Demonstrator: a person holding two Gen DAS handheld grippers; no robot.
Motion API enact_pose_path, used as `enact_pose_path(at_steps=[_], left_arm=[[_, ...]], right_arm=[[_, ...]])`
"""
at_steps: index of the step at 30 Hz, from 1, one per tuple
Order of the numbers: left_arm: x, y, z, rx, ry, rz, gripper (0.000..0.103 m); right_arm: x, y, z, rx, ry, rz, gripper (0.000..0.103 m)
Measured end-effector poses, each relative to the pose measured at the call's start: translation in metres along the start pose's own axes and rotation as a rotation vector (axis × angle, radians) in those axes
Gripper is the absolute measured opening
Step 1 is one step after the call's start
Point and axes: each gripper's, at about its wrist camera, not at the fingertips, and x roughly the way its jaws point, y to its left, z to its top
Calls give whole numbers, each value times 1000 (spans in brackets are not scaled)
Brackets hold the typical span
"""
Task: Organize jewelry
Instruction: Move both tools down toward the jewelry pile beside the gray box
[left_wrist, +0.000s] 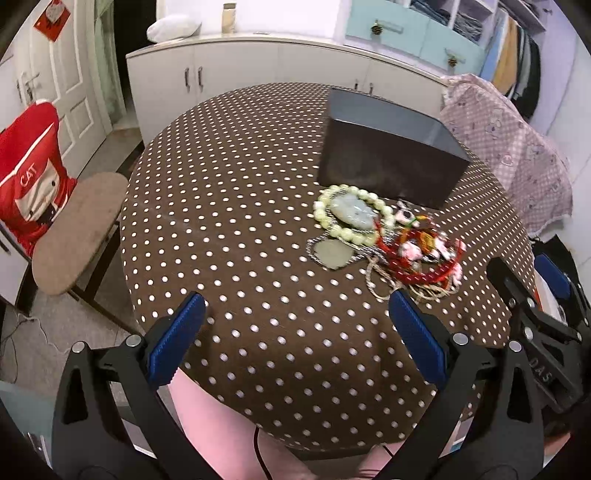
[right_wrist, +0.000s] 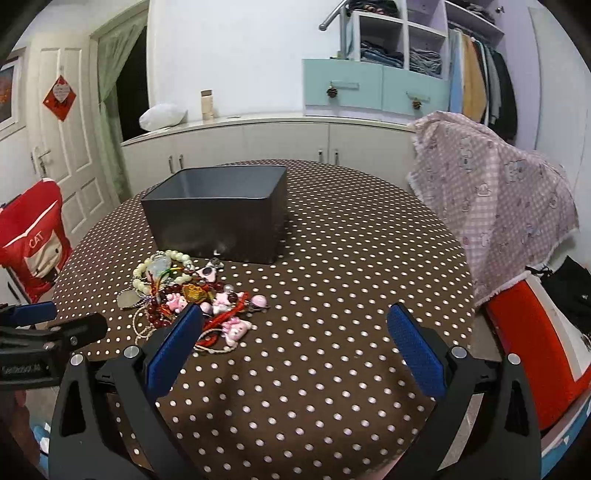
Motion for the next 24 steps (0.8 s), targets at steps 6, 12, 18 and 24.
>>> enact_pose_path(at_steps=[6, 12, 18, 24], left_arm=[[9, 11, 18, -24, -10, -3, 98], [31, 15, 42, -36, 3, 6, 98], [61, 10, 58, 19, 64, 20, 97], [68, 1, 56, 136, 53, 37, 97]], right_arm=[[10, 6, 6, -6, 6, 1, 96], [18, 5, 11, -5, 17, -1, 96], [27, 7, 11, -13, 38, -3, 96], [28, 1, 12, -4, 47, -1, 96]])
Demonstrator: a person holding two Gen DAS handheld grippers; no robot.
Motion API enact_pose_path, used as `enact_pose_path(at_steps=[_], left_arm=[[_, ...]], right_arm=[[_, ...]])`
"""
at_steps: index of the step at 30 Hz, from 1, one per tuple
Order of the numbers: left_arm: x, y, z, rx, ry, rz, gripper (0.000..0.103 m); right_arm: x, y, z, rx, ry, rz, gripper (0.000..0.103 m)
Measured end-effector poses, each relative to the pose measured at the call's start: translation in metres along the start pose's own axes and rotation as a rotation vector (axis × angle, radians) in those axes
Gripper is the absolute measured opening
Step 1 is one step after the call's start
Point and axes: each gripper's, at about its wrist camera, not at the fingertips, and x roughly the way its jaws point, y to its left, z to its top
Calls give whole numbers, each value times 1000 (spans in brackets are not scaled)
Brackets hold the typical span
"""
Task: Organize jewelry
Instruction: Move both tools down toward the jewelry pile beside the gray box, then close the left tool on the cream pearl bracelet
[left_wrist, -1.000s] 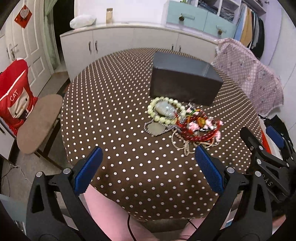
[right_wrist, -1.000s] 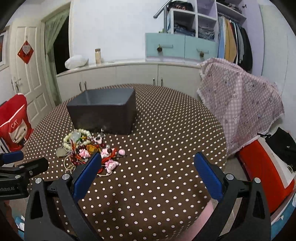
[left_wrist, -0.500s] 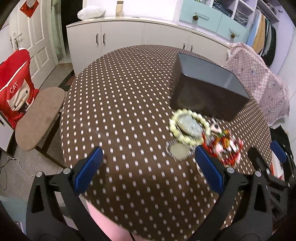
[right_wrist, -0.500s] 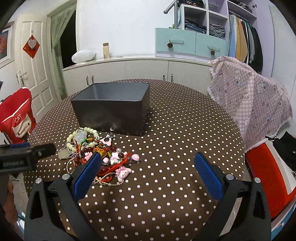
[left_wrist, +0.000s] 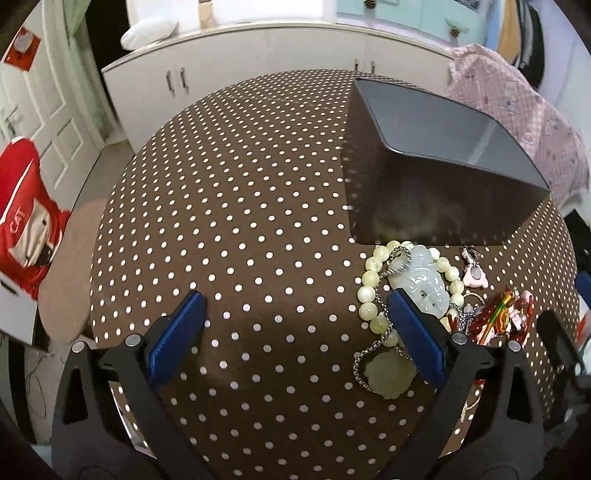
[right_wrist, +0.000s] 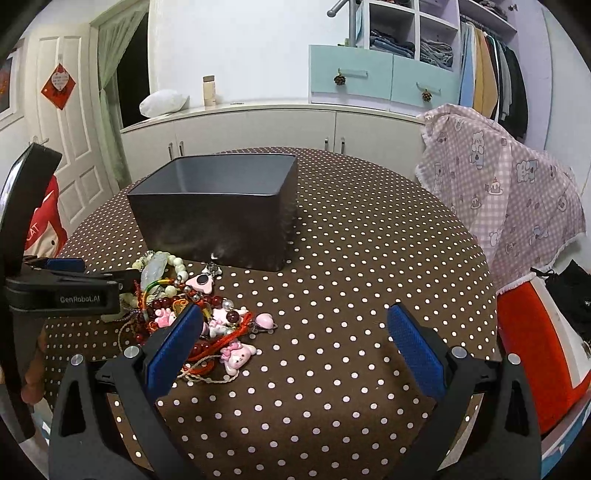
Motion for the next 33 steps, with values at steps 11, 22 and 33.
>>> enact_pose_path(at_steps=[11, 22, 33], left_arm=[[-23, 5, -19, 145, -84, -115, 25], [-34, 29, -34, 77, -107, -224, 13], [-22, 23, -25, 87, -79, -185, 48]], right_arm=[[-7, 3, -3, -8, -21, 31, 96], [-16, 19, -1, -56, -41, 64, 96], [-14, 16, -4, -47, -29, 57, 96]])
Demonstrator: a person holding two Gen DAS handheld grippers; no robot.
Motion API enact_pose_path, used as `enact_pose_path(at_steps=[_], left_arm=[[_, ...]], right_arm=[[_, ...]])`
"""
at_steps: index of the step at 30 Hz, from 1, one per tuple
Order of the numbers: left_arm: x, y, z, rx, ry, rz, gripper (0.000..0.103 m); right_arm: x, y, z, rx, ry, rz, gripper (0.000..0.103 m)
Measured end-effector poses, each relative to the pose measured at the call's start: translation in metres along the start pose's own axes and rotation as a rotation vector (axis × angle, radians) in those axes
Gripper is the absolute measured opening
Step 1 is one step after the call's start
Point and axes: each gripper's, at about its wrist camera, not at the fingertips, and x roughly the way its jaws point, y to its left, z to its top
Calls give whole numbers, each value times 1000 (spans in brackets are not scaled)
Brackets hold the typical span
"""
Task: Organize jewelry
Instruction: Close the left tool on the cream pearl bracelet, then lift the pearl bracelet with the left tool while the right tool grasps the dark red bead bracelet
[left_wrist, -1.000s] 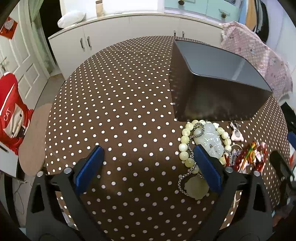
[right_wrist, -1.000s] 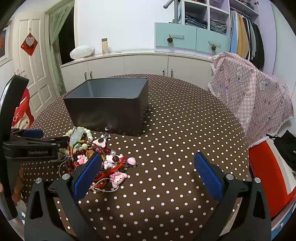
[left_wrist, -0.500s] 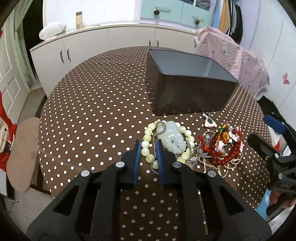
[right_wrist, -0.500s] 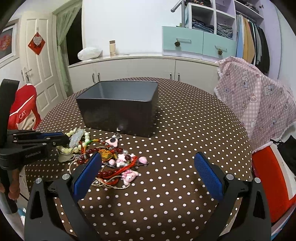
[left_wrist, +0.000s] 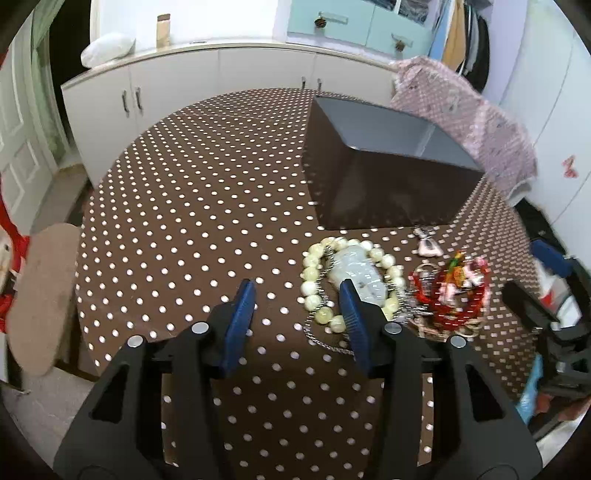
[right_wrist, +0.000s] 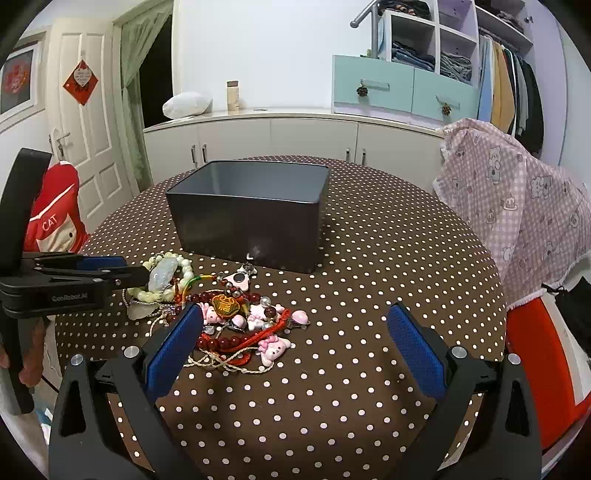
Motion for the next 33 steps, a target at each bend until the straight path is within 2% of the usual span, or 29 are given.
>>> enact_pose_path(at_steps=[2, 3, 4, 6, 8, 9, 12, 20, 23, 24, 27, 29, 31, 32, 33], left_arm=[[3, -3, 3, 15, 5, 44, 44], [4, -3, 5, 16, 7, 66, 38], [4, -3, 7, 12, 10, 67, 37], [2, 5, 9, -21, 20, 27, 38], [-1, 15, 13, -65, 25, -53, 38], [0, 18, 15, -78, 27, -63, 38], [4, 26, 19, -99, 25, -25, 38], [18, 6, 30, 81, 53, 94, 39], [22, 4, 37, 119, 90, 109, 40], [21, 3, 38, 125, 99, 110, 37], [19, -5, 37, 145, 81, 87, 9], [18, -6, 32, 120, 38, 112, 9], [16, 0, 30, 63, 17, 92, 9], [15, 3, 30, 37, 22, 74, 9], [13, 7, 30, 9, 25, 53, 9]], right_arm=[[-1, -1, -1, 4, 0, -1, 96], [-2, -1, -1, 6, -3, 0, 96], [-3, 0, -2, 6, -5, 3, 96], [-3, 1, -3, 4, -4, 7, 96], [-1, 2, -5, 2, 4, 7, 96], [0, 2, -4, 2, 6, 7, 96], [3, 2, -4, 5, 14, 9, 96], [6, 7, -1, -23, 19, 18, 96], [3, 11, -1, -33, 7, 13, 96], [2, 12, -1, -31, 4, 17, 96], [-3, 13, -3, -36, -5, 32, 96], [-8, 13, -4, -45, -10, 62, 96], [-15, 11, -4, -39, -24, 117, 96], [-20, 11, -3, -45, -35, 184, 96], [-22, 13, -2, -55, -43, 215, 95]])
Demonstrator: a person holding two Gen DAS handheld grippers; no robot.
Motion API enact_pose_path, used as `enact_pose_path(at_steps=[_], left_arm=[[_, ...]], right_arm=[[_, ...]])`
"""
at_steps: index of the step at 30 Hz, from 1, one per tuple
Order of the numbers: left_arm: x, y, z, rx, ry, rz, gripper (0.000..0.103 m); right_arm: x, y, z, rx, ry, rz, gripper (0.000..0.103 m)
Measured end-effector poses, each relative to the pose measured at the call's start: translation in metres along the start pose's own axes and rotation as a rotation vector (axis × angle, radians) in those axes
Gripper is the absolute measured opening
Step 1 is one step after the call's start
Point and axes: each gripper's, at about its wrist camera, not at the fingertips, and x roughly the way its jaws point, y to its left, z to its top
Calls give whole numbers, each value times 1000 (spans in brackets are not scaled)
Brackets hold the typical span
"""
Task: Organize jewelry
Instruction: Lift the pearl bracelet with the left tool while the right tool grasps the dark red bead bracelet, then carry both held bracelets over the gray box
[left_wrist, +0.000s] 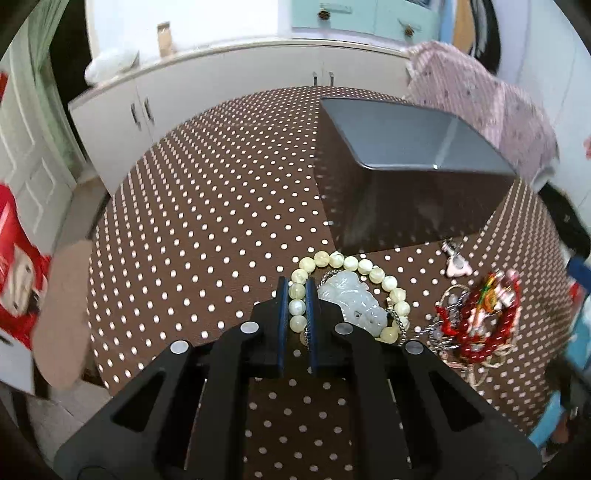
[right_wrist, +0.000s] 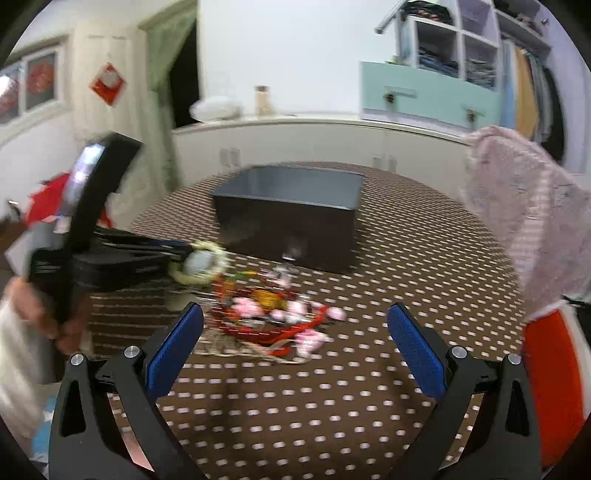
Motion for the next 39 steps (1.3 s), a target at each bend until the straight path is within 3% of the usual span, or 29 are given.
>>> enact_pose_path(at_steps=[1, 4, 6, 8, 12, 18, 21, 26, 31, 39], left_arm=[[-1, 3, 0, -26, 2, -22, 9], [-11, 13, -1, -81, -18, -59, 9], [-21, 18, -2, -104, -38, -75, 9], [-34, 16, -6, -114, -72, -102, 9], [-58, 8, -10, -98, -128, -116, 9], [-73, -1, -13, -87, -169, -133, 9], [-77, -2, -12, -87, -179, -140, 9], [-82, -1, -12, -86, -208, -94, 9], [-78, -1, -14, -97, -185, -107, 9], [-84, -10, -15, -101, -202, -119, 10]], right_arm=[[-2, 4, 0, -22, -13, 44, 94], [3, 14, 1, -52, 1, 150, 74], [15, 19, 0, -49, 47, 232, 51], [26, 20, 1, -37, 59, 249, 38], [42, 21, 4, -33, 105, 287, 22], [59, 15, 5, 7, 164, 170, 12], [62, 22, 3, -58, 172, 77, 11], [64, 30, 1, -101, 175, 40, 9], [60, 14, 10, 12, 157, 147, 7], [29, -9, 37, 79, 72, 219, 6]])
